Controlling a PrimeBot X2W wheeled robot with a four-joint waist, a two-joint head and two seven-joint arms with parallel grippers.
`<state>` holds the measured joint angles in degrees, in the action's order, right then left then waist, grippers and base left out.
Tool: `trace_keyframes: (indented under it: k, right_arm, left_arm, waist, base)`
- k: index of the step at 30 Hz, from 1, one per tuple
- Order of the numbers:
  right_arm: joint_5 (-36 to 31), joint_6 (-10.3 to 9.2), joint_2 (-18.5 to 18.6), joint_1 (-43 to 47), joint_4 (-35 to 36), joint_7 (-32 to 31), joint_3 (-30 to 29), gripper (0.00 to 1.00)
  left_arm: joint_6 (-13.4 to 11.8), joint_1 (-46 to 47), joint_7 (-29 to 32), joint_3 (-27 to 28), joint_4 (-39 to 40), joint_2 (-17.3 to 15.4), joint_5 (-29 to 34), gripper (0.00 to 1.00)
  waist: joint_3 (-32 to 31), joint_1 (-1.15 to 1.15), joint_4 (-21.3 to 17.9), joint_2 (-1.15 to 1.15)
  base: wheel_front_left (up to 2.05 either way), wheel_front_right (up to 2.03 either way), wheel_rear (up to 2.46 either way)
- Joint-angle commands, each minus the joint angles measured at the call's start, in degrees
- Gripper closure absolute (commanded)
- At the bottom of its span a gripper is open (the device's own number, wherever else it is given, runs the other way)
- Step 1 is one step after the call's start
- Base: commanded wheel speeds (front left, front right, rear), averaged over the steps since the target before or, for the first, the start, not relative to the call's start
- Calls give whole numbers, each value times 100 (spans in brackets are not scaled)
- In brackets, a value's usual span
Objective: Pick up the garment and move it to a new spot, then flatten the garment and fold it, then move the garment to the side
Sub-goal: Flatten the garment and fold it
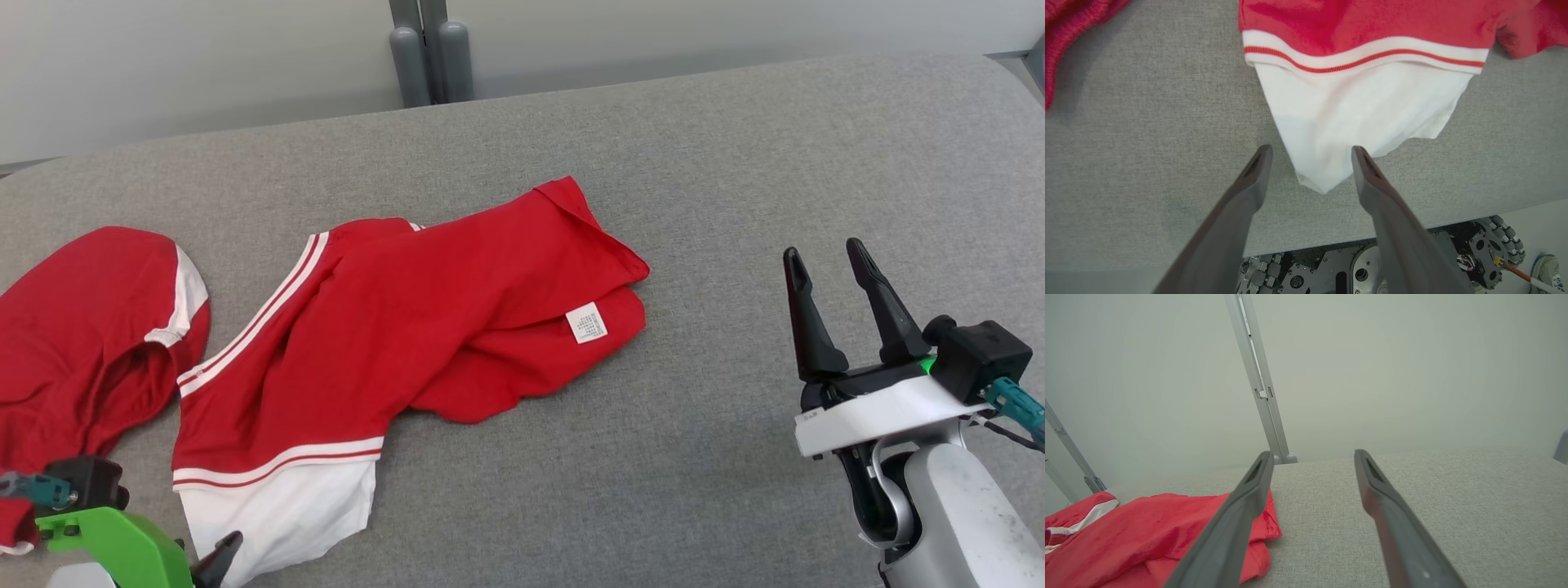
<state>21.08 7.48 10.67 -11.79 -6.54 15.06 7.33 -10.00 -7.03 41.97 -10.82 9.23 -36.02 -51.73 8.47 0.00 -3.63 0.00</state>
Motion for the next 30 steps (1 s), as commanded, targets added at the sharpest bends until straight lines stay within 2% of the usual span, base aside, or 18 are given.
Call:
trace_keyframes:
  k: [1, 5, 12, 19, 24, 26, 30]
  right_arm:
    - [0, 3, 10, 86, 7, 16, -4, 0]
    - [-1, 3, -14, 91, 55, 16, -6, 0]
    - [-14, 3, -35, 147, 131, 16, -17, 0]
    - [-30, 3, -66, 175, 146, 16, 18, 0]
    - [-14, 3, -58, 194, 100, 16, 57, 0]
    - [-13, 3, -26, 241, 59, 16, 83, 0]
    - [11, 3, 55, 279, -1, 16, 115, 0]
  left_arm:
    - [-16, 86, -78, 57, 77, -76, 128, 0]
    - [-152, 149, -439, 91, 355, -205, 606, 0]
    - [-285, 495, -1529, 39, 736, 24, 1475, 0]
    - [-402, 853, -3003, -39, 446, 598, 2093, 0]
    - [-553, 998, -4012, -76, 53, 1164, 2263, 0]
    - [-475, 1022, -4286, -157, -100, 1347, 2226, 0]
    - [-346, 1141, -4603, -269, -353, 1448, 2321, 0]
  waist:
    - [-9, 0, 2, 0]
    - [-32, 0, 11, 0]
    - [-53, 0, 14, 0]
    - [-69, 0, -8, 0]
    - [-90, 0, -30, 0]
    - [-110, 0, -17, 0]
    - [-116, 0, 40, 0]
  base:
    - [0, 0, 0]
    - [0, 0, 0]
    - [0, 0, 0]
    - [0, 0, 0]
    - [0, 0, 0]
    - [0, 0, 0]
    - [0, 0, 0]
